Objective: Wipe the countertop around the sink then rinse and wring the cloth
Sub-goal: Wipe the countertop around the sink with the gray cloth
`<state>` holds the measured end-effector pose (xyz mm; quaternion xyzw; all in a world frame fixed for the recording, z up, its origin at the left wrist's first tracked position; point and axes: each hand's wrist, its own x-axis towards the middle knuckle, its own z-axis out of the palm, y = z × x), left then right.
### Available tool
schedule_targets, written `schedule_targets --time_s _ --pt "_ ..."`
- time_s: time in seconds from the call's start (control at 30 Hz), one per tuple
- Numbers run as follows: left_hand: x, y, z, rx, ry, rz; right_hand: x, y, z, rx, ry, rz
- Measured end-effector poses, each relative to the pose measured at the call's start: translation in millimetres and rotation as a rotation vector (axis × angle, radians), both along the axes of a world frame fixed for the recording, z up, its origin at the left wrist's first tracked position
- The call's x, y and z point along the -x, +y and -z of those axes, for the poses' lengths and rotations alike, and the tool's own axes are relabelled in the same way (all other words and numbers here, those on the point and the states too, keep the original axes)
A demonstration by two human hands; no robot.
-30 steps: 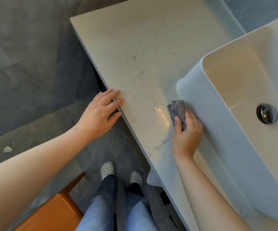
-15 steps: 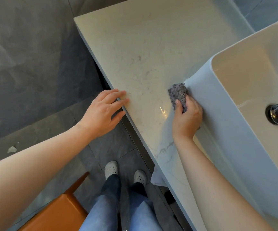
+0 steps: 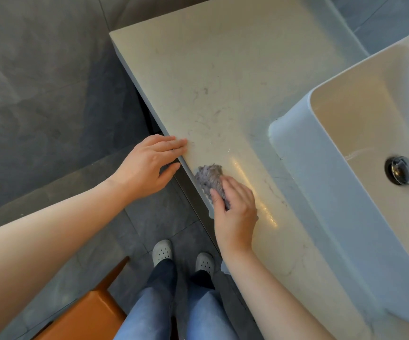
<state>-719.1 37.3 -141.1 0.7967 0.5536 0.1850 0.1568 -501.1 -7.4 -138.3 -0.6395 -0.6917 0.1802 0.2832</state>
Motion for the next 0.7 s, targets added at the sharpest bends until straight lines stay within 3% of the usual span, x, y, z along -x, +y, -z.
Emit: schedule_targets --time_s 0.17,0.27,0.33,0.47,0.53,0.7 --pt "1 2 -3 0.007 0.015 0.024 2 -17 -13 0.117 0.18 -0.045" --pt "-1 -1 -4 0.036 0.028 0.013 -1 -17 -33 0.23 0.455 0.094" --pt "-3 -3 -4 0.058 0.033 0.002 -7 -4 -45 0.19 0.522 0.196" --pt "-4 -3 -7 0.085 0.051 -0.001 -29 51 -44 -0.001 0.272 0.277" --pt "-4 -3 -8 0.08 0.055 -0.007 -37 76 -32 0.013 0.157 0.279" --pt "-13 9 -16 0.028 0.028 -0.053 -47 90 -9 -0.027 0.057 0.224"
